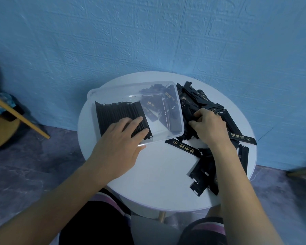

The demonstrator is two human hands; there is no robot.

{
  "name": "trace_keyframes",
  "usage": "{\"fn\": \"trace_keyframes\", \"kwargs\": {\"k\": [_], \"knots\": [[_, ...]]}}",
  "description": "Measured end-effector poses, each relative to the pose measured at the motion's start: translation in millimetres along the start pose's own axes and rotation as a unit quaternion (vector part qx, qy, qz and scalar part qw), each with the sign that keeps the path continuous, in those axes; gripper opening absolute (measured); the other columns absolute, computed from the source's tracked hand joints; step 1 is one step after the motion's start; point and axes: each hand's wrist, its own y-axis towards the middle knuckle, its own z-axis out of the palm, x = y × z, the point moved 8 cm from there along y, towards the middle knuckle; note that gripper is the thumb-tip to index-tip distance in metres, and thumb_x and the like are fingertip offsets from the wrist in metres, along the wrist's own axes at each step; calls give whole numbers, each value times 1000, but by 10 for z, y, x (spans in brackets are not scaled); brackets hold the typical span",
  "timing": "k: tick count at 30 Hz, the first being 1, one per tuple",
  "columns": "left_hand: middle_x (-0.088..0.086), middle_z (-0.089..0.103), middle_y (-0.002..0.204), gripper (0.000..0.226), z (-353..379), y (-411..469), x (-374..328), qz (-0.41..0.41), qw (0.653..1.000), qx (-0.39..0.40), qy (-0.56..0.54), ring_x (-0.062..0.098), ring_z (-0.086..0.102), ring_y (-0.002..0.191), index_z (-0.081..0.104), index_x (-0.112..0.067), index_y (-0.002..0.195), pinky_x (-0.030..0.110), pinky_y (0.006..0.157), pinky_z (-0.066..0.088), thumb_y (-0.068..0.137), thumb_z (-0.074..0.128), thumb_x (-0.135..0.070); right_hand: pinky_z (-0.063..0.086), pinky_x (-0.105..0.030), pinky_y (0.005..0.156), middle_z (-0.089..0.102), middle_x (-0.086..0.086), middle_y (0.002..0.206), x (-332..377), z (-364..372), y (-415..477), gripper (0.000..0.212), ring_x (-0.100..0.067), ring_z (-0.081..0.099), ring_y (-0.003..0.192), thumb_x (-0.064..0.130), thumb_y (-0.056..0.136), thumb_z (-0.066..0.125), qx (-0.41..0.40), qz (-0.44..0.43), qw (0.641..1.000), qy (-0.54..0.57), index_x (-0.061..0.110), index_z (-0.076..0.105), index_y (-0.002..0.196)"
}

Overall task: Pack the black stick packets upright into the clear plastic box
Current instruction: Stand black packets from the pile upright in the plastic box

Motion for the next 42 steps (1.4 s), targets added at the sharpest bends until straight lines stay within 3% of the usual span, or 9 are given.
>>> {"fn": "trace_keyframes", "kwargs": {"k": [3,8,13,16,19,27,37,42], "knots": [[11,51,150,44,2,-3,-1,0,1000,1,-1,34,52,126,64,-16,134,49,96,48,94,64,-35,47,-38,83,71,-6,105,4,-18,-9,27,-35,62,104,33,92,63,-4,2,1000,-4,23,66,117],[11,51,150,45,14,-4,-1,1,1000,3,3,35,51,126,63,-16,134,49,96,48,94,65,-35,37,-35,74,69,-4,98,26,-68,-40,20,-34,59,97,31,94,56,-25,-2,999,27,19,63,108],[11,50,150,45,19,2,-1,2,1000,5,5,35,51,126,63,-16,134,49,95,48,94,64,-35,40,-34,81,70,0,104,67,-105,-59,28,-29,60,100,29,92,62,-15,0,997,72,23,61,119],[11,51,150,45,14,4,1,-1,1000,4,3,34,52,125,64,-16,134,49,95,48,93,64,-35,45,-36,78,71,0,95,81,-104,-65,19,-29,62,94,30,91,66,-1,-9,996,85,23,64,109],[11,51,150,45,17,6,2,3,1000,6,3,35,52,125,64,-16,134,50,95,48,94,64,-35,40,-34,71,68,2,84,101,-126,-86,14,-30,60,86,34,94,64,-3,-19,997,74,20,65,96],[12,51,150,45,22,6,7,3,1000,8,4,36,52,124,64,-16,134,50,95,48,93,65,-34,37,-35,68,63,2,72,203,-302,-148,25,-31,56,78,33,99,50,-33,-39,996,71,16,63,85],[11,51,150,45,20,12,6,-1,1000,11,5,35,52,126,64,-17,135,50,96,49,94,65,-35,33,-33,61,46,8,56,222,-367,-160,34,-20,43,60,25,97,56,-34,-40,991,125,24,46,64],[12,52,149,44,13,10,4,-1,1000,8,4,36,53,124,65,-16,133,50,94,49,93,67,-34,49,-36,73,67,8,75,272,-637,-225,15,-24,62,77,30,96,57,-94,-48,979,172,24,66,86]]}}
